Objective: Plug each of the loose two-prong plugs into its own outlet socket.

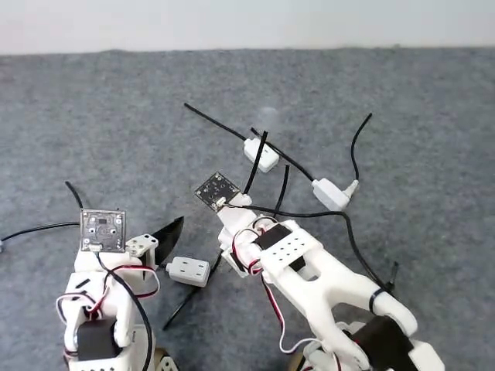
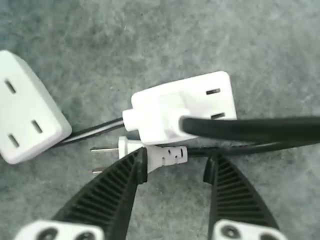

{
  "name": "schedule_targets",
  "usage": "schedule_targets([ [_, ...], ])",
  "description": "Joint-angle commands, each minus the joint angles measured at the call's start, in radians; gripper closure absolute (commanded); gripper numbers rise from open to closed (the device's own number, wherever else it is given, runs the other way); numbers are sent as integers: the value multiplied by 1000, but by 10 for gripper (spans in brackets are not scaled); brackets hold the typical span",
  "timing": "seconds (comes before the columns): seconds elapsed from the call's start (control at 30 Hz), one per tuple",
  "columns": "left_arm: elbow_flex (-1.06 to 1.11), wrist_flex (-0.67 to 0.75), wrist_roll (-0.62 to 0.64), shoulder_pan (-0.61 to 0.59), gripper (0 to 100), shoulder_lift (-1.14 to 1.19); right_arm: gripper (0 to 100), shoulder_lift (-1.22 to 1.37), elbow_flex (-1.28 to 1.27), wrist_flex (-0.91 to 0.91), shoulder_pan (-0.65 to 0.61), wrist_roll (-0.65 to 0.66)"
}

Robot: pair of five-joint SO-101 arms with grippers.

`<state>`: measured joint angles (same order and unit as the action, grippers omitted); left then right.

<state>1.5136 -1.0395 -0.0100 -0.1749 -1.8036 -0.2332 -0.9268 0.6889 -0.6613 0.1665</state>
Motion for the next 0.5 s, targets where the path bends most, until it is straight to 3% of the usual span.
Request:
schedule_targets([
  [0.0, -5, 31, 9, -6, 586, -12, 814, 2, -6, 47, 18, 25],
  [0.47, -1, 32, 9, -6, 586, -12, 814, -170, -11, 242, 45, 107],
])
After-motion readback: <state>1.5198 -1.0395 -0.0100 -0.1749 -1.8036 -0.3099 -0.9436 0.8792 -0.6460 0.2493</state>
